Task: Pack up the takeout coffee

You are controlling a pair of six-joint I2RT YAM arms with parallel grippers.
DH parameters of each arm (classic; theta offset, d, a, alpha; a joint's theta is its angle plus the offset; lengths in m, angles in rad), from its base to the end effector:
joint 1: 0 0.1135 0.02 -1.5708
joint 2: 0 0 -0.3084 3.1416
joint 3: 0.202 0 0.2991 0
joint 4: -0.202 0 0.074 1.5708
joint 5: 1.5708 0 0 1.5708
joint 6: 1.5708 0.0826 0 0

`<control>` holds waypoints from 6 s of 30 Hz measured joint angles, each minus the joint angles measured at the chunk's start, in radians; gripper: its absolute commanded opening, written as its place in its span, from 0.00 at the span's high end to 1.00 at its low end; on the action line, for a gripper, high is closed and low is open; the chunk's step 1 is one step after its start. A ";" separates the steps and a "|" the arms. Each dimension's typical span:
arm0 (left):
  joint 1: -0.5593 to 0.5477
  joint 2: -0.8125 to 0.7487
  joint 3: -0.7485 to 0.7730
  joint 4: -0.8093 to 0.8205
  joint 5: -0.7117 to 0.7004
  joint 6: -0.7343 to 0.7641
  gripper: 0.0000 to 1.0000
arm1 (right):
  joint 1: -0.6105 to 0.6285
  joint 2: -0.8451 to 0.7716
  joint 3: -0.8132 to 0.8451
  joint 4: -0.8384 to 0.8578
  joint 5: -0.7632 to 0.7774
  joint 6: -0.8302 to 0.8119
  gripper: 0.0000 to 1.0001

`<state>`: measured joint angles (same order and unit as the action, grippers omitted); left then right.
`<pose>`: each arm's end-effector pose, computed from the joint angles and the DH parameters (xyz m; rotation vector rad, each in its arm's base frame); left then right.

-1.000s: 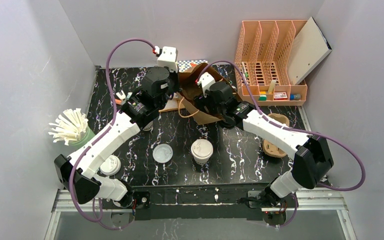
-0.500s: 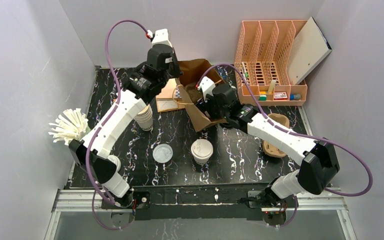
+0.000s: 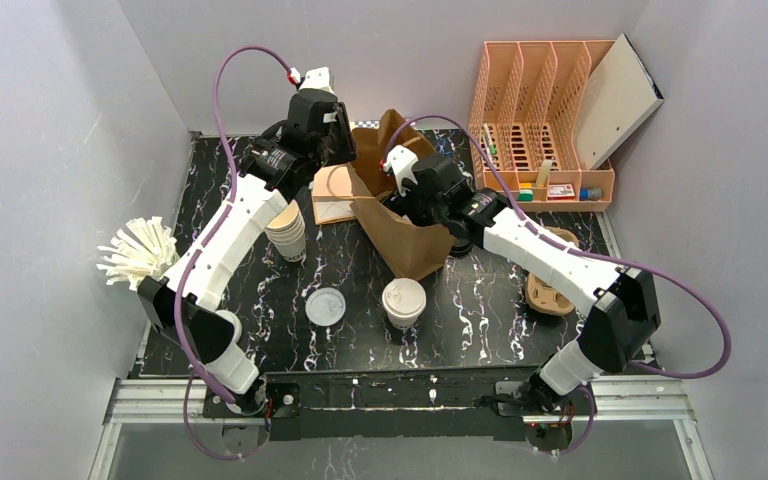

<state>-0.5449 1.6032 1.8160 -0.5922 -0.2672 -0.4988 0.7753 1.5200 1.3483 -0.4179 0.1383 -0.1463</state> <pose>0.3931 -0.2128 0.4854 -0.1328 1.9562 -0.4323 0.3171 0.2948 0.3439 -0.8890 1.9706 0.2147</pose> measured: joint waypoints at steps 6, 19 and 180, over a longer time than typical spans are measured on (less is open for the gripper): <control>0.001 -0.016 -0.029 0.067 0.022 0.150 0.45 | 0.000 0.044 0.035 -0.026 -0.029 0.008 0.69; 0.190 0.016 -0.021 0.166 0.395 0.404 0.02 | 0.000 0.043 0.038 -0.046 -0.049 0.012 0.70; 0.038 -0.040 -0.182 0.531 0.817 0.453 1.00 | -0.113 -0.077 -0.393 0.532 0.117 -0.066 0.83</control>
<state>-0.5068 1.5627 1.6341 -0.0612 0.5499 -0.0456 0.6624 1.4429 0.9558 0.1139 0.2554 -0.2119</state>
